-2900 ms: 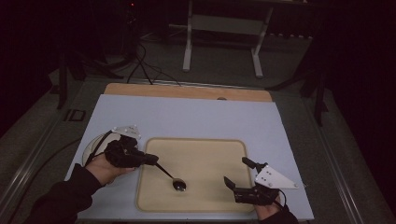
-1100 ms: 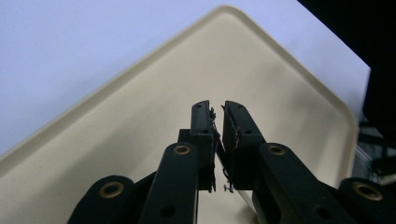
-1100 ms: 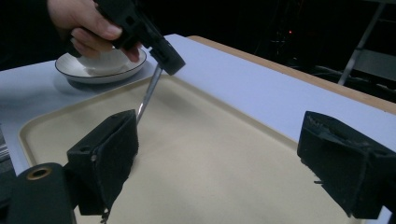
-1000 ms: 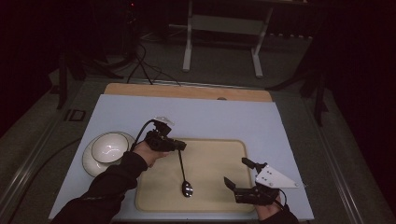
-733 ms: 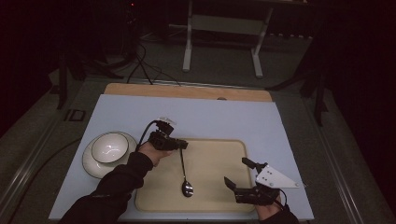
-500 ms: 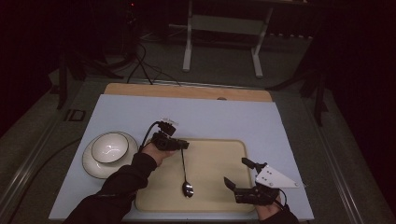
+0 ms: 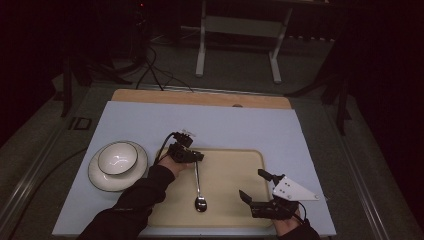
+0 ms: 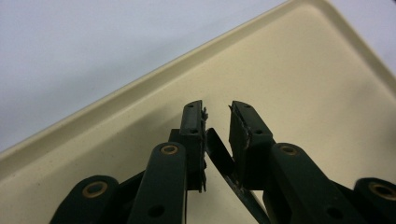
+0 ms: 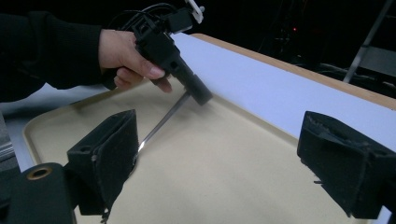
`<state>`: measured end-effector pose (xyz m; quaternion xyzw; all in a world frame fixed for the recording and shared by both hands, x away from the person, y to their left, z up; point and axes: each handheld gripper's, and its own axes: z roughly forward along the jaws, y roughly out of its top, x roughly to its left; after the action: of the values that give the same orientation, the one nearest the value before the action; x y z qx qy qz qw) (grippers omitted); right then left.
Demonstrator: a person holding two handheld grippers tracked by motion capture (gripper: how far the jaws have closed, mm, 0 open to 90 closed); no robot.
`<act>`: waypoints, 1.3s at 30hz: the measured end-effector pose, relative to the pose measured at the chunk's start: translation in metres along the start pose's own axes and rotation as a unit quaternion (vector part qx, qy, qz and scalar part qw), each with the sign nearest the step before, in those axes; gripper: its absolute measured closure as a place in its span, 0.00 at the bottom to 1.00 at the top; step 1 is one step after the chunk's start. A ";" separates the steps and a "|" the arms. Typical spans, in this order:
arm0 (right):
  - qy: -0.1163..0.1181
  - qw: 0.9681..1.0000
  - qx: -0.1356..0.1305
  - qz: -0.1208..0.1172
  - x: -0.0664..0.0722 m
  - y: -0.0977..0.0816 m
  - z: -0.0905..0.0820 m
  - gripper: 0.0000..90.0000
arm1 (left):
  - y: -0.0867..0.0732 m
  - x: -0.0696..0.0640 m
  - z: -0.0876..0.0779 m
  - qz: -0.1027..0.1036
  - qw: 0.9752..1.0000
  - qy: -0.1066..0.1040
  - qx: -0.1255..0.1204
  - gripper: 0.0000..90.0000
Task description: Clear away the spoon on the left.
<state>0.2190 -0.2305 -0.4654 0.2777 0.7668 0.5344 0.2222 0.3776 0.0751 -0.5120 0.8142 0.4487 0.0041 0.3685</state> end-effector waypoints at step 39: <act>0.005 1.000 0.003 0.006 -0.003 -0.002 0.001 0.14 | 0.003 -0.014 0.002 0.003 0.999 0.035 0.014 0.48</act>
<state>0.2215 -0.2322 -0.4671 0.2801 0.7679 0.5348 0.2140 0.3719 0.0622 -0.5070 0.8198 0.4592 0.0275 0.3410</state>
